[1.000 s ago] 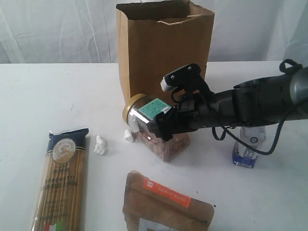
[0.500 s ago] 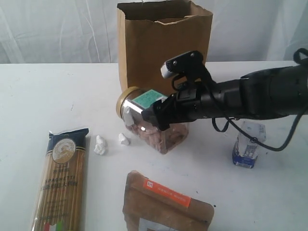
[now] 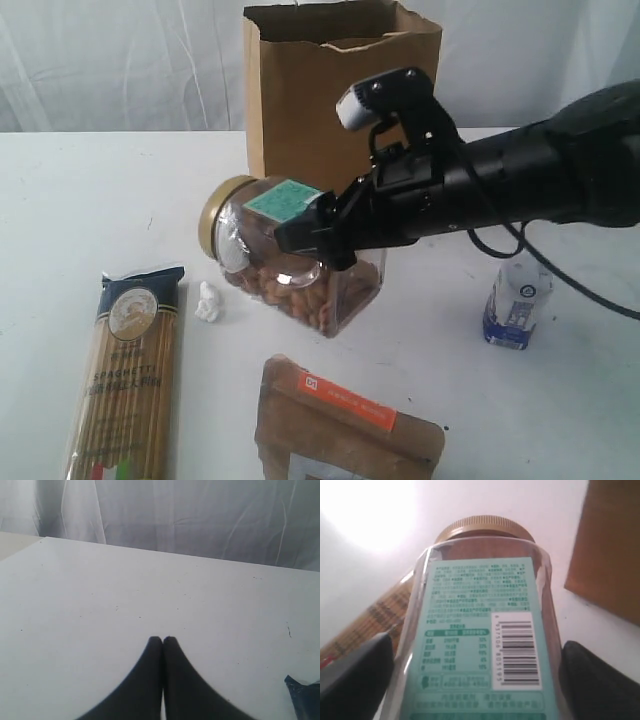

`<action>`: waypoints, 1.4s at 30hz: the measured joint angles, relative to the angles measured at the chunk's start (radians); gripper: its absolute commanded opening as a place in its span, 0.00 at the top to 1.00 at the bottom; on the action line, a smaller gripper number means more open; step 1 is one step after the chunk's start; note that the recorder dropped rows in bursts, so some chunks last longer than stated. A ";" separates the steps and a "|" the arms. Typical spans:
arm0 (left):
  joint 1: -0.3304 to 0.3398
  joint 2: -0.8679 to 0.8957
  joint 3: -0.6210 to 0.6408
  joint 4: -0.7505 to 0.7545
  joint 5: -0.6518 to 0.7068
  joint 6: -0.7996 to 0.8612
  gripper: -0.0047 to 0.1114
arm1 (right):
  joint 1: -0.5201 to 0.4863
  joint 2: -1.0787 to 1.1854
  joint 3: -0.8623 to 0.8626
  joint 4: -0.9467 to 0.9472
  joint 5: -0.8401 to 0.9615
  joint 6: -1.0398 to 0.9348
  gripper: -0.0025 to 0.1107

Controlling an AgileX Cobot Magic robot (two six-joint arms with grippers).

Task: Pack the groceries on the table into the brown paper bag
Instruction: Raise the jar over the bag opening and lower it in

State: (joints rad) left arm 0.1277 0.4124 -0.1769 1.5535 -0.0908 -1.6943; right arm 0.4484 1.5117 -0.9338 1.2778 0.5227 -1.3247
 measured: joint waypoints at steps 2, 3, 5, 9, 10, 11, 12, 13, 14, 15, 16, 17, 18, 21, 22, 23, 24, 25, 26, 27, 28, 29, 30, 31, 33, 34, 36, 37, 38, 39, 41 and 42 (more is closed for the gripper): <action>0.000 0.000 0.000 0.000 0.000 0.000 0.96 | -0.012 -0.059 0.000 -0.024 0.035 0.032 0.98; 0.000 0.000 0.000 0.000 0.000 0.000 0.96 | -0.027 -0.080 -0.003 -0.028 0.045 0.050 0.98; 0.000 0.000 0.000 0.000 0.000 0.002 0.96 | -0.080 -0.124 -0.018 -0.037 0.060 0.082 0.98; 0.000 0.000 0.000 0.000 0.000 0.002 0.96 | -0.244 -0.154 -0.096 -0.039 0.193 0.111 0.98; 0.000 0.000 0.000 0.005 0.000 0.002 0.96 | -0.305 -0.154 -0.144 -0.039 0.287 0.113 0.98; 0.000 0.000 0.000 0.007 0.000 0.002 0.96 | -0.330 -0.154 -0.175 -0.039 0.327 0.113 0.98; 0.000 0.000 0.000 0.007 0.000 0.002 0.96 | -0.372 -0.154 -0.244 -0.031 0.387 0.115 0.98; 0.000 0.000 0.000 0.009 0.000 0.002 0.96 | -0.393 -0.152 -0.281 -0.024 0.407 0.117 0.98; 0.000 0.000 0.000 0.009 0.000 0.002 0.96 | -0.430 -0.135 -0.352 0.000 0.435 0.122 0.98; 0.000 0.000 0.000 0.009 0.000 0.002 0.96 | -0.461 -0.114 -0.411 0.029 0.463 0.125 0.98; 0.000 0.000 0.000 0.009 0.000 0.002 0.96 | -0.481 -0.086 -0.454 0.065 0.502 0.127 0.98; 0.000 0.000 0.000 0.009 0.000 0.002 0.96 | -0.502 -0.049 -0.505 0.109 0.545 0.129 0.98; 0.000 0.000 0.000 0.009 0.000 0.002 0.96 | -0.517 -0.014 -0.547 0.143 0.589 0.129 0.98; 0.000 0.000 0.000 0.009 0.000 0.002 0.96 | -0.543 0.093 -0.655 0.214 0.653 0.129 0.98; 0.000 0.000 0.000 0.009 0.000 0.002 0.96 | -0.553 0.139 -0.682 0.241 0.664 0.129 0.98; 0.000 0.000 0.000 0.009 0.000 0.002 0.96 | -0.563 0.181 -0.708 0.278 0.675 0.127 0.98; 0.000 0.000 0.000 0.009 0.000 0.002 0.96 | -0.567 0.212 -0.725 0.304 0.683 0.121 0.98; 0.000 0.000 0.000 0.009 0.000 0.002 0.96 | -0.569 0.242 -0.742 0.331 0.689 0.113 0.98; 0.000 0.000 0.000 0.009 0.000 0.002 0.96 | -0.571 0.272 -0.757 0.351 0.691 0.107 0.98; 0.000 0.000 0.000 0.009 0.000 0.002 0.96 | -0.571 0.295 -0.779 0.367 0.691 0.097 0.98; 0.000 0.000 0.000 0.009 0.000 0.002 0.96 | -0.571 0.324 -0.804 0.380 0.689 0.085 0.98; 0.000 0.000 0.000 0.009 0.000 0.002 0.96 | -0.571 0.347 -0.829 0.385 0.689 0.069 0.98; 0.000 0.000 0.000 0.009 0.000 0.002 0.96 | -0.571 0.379 -0.855 0.387 0.689 0.044 0.98; 0.000 0.000 0.000 0.014 0.000 0.002 0.96 | -0.571 0.405 -0.881 0.387 0.689 0.006 0.98; 0.000 0.000 0.000 0.023 0.000 0.002 0.96 | -0.571 0.450 -0.920 0.394 0.689 -0.085 0.98; 0.000 0.000 0.000 0.026 -0.004 0.002 0.96 | -0.571 0.473 -0.937 0.399 0.689 -0.136 0.98; 0.000 0.000 0.000 0.033 -0.010 0.002 0.96 | -0.571 0.511 -0.959 0.401 0.689 -0.218 0.98; 0.000 0.000 0.000 0.035 -0.015 0.002 0.96 | -0.571 0.529 -0.967 0.401 0.689 -0.260 0.98; 0.000 0.000 0.000 0.035 -0.017 0.002 0.96 | -0.571 0.546 -0.976 0.401 0.689 -0.300 0.98; 0.000 0.000 0.000 0.035 -0.020 0.002 0.96 | -0.571 0.562 -0.981 0.401 0.689 -0.336 0.98; 0.000 0.000 0.000 0.035 -0.021 0.002 0.96 | -0.571 0.587 -0.988 0.401 0.689 -0.401 0.98; 0.000 0.000 0.000 0.035 -0.023 0.002 0.96 | -0.571 0.599 -0.992 0.401 0.689 -0.453 0.98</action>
State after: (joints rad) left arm 0.1277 0.4124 -0.1769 1.5886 -0.1143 -1.6923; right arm -0.1226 2.1107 -1.9260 1.6788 1.2119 -1.7777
